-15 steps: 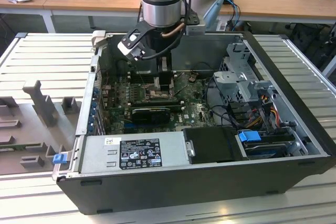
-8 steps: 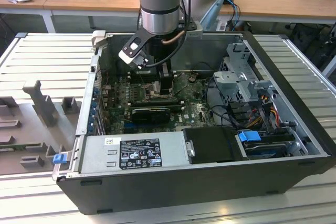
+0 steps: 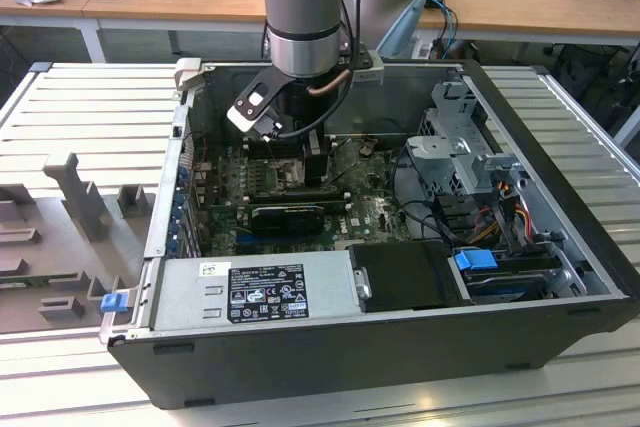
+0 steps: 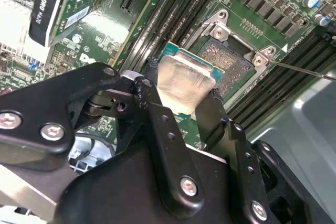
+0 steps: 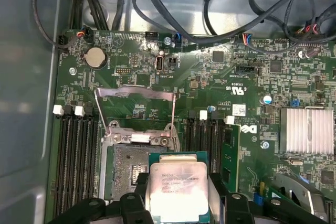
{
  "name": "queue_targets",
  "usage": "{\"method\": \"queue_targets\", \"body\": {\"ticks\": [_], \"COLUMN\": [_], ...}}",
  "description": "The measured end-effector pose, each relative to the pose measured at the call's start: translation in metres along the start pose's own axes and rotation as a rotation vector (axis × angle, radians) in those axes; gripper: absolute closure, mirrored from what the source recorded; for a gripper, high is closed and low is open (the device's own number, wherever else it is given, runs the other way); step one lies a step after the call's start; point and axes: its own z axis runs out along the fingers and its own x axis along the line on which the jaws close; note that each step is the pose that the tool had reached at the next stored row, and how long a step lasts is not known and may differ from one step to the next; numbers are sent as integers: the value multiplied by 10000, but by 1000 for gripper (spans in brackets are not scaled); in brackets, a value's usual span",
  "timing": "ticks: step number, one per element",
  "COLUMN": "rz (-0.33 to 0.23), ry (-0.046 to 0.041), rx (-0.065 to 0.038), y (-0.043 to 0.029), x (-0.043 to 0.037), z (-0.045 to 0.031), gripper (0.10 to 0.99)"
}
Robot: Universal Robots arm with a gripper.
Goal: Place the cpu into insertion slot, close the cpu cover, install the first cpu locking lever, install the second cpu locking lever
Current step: 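Place the cpu into insertion slot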
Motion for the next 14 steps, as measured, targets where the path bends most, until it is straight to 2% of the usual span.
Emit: {"method": "queue_targets", "body": {"ticks": [9, 14], "rz": [1, 150], "ry": [0, -14], "rx": [-1, -3], "y": [1, 2], "x": [12, 82], "z": [18, 32], "gripper": [557, 557]}}
